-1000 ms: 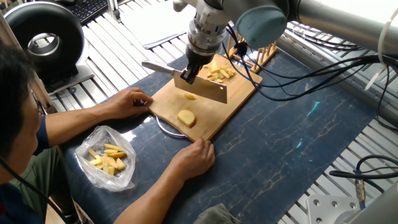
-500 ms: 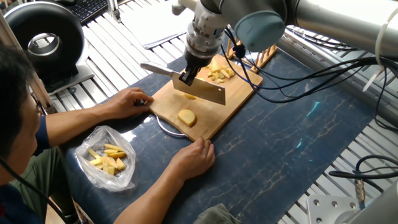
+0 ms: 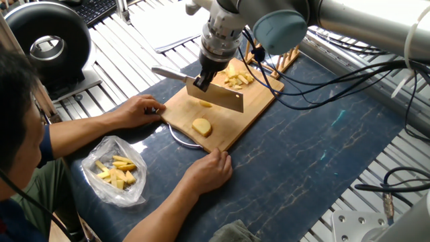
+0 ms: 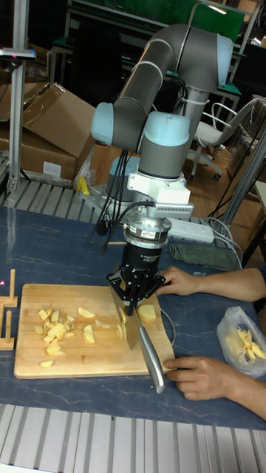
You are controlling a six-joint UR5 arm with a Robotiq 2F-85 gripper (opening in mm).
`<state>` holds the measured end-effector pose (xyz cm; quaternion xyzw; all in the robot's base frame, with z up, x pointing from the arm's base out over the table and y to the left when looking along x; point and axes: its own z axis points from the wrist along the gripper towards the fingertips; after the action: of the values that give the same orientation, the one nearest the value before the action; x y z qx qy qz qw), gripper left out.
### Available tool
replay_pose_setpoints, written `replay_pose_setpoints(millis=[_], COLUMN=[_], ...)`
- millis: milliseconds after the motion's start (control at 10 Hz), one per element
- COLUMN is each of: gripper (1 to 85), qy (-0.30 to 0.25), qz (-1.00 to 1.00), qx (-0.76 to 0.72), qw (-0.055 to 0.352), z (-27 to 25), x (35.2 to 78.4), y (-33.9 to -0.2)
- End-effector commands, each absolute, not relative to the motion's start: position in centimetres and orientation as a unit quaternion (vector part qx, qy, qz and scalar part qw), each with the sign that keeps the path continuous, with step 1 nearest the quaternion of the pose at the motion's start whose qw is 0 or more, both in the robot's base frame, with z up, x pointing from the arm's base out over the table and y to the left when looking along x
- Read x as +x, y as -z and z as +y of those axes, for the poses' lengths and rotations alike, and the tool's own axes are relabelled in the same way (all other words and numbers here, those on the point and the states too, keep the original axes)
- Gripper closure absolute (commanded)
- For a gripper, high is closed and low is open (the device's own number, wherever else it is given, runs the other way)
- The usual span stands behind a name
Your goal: Chop the potatoes
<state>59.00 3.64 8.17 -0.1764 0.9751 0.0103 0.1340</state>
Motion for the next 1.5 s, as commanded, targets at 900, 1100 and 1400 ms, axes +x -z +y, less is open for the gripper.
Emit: replay_pose_setpoints(millis=[900, 1100, 1400], gripper=[84.7, 84.7, 84.7], qy=[-0.015, -0.01, -0.012], qz=[0.973, 0.971, 0.972], qx=[-0.166, -0.189, -0.186], qw=[0.158, 0.144, 0.141], z=[3.7, 2.4, 2.3], x=[58.2, 57.6, 58.5], y=[-6.2, -8.0, -9.5])
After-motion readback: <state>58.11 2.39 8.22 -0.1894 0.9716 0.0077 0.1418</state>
